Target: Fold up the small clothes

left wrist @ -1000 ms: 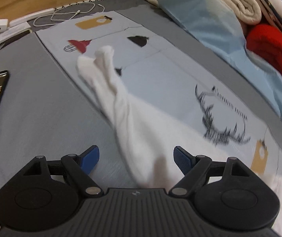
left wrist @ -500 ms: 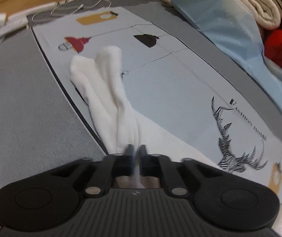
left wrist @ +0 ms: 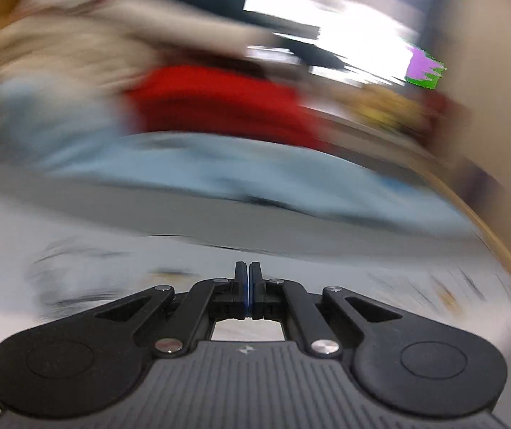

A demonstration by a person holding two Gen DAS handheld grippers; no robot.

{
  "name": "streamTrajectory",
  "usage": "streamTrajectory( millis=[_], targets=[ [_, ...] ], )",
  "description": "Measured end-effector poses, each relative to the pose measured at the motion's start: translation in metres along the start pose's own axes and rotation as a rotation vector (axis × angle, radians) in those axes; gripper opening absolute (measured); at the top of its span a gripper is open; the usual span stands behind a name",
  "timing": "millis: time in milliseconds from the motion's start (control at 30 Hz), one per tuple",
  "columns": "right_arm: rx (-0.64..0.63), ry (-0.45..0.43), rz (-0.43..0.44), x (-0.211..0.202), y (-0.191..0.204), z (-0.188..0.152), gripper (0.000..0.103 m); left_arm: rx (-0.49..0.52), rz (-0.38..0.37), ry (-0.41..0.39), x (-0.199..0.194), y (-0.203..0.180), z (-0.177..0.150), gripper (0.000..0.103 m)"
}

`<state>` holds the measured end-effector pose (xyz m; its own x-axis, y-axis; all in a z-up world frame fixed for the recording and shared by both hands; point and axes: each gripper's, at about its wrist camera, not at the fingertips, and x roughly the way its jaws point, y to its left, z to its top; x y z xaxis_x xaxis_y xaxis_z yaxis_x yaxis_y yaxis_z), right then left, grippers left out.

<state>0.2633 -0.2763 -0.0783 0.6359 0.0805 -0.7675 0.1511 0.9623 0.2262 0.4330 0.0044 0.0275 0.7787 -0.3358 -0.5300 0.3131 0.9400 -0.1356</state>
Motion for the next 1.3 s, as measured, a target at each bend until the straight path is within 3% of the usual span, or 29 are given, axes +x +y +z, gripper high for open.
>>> streamTrajectory(
  millis=[67,133,167,233,267,300,333,367,400,433,533,667,733,800,833,867,1067,1133,1200,1300],
  targets=[
    [0.024,-0.006,-0.006,-0.002,-0.006,0.002,0.066,0.168,-0.005,0.019,0.008,-0.056,-0.029,0.002],
    [0.06,-0.004,-0.008,-0.004,-0.015,0.003,0.066,0.226,0.014,0.103,0.027,-0.07,-0.053,0.004],
    [0.072,-0.002,-0.007,-0.006,-0.019,0.002,0.066,0.198,0.041,0.147,0.036,-0.061,-0.058,0.004],
    [0.073,-0.007,0.001,-0.01,-0.023,0.001,0.067,0.073,0.088,0.214,0.051,-0.022,-0.064,0.014],
    [0.064,-0.01,0.007,-0.013,-0.024,-0.001,0.067,0.022,0.11,0.224,0.054,0.0,-0.064,0.028],
    [0.052,-0.012,0.013,-0.014,-0.024,-0.001,0.067,-0.037,0.167,0.217,0.057,0.026,-0.064,0.045],
    [0.04,-0.012,0.015,-0.015,-0.025,-0.002,0.067,-0.084,0.232,0.193,0.056,0.05,-0.063,0.055],
    [0.036,-0.01,0.012,-0.015,-0.026,-0.003,0.066,-0.114,0.3,0.173,0.057,0.07,-0.059,0.075],
    [0.039,-0.006,0.008,-0.015,-0.027,-0.003,0.066,-0.157,0.386,0.155,0.056,0.095,-0.057,0.084],
    [0.047,-0.001,0.006,-0.014,-0.028,-0.003,0.066,-0.192,0.447,0.136,0.054,0.117,-0.056,0.085],
    [0.066,0.011,0.012,-0.01,-0.028,-0.003,0.066,-0.358,0.626,0.139,0.051,0.199,-0.055,0.085],
    [0.038,0.028,0.008,-0.003,-0.022,-0.005,0.067,-0.566,0.72,0.12,0.036,0.285,-0.081,0.083],
    [0.041,0.048,0.014,0.003,-0.019,-0.007,0.066,-0.643,0.716,0.085,0.026,0.312,-0.092,0.077],
    [0.032,0.074,0.019,0.009,-0.014,-0.01,0.066,-0.768,0.64,0.005,0.014,0.337,-0.104,0.061],
    [0.021,0.083,0.018,0.013,-0.011,-0.011,0.066,-0.817,0.608,-0.03,0.011,0.348,-0.11,0.059],
    [0.013,0.088,0.015,0.015,-0.009,-0.013,0.067,-0.83,0.609,-0.041,0.01,0.357,-0.111,0.055],
    [-0.022,0.088,0.001,0.023,-0.003,-0.014,0.067,-0.731,0.663,0.01,0.025,0.362,-0.1,0.054],
    [-0.021,0.086,-0.002,0.025,-0.004,-0.014,0.067,-0.728,0.662,0.031,0.033,0.362,-0.101,0.04],
    [-0.025,0.084,-0.005,0.026,-0.004,-0.013,0.067,-0.701,0.695,0.069,0.041,0.365,-0.104,0.008],
    [-0.03,0.083,-0.009,0.027,-0.003,-0.012,0.067,-0.748,0.707,0.059,0.035,0.371,-0.11,0.001]
  ],
)
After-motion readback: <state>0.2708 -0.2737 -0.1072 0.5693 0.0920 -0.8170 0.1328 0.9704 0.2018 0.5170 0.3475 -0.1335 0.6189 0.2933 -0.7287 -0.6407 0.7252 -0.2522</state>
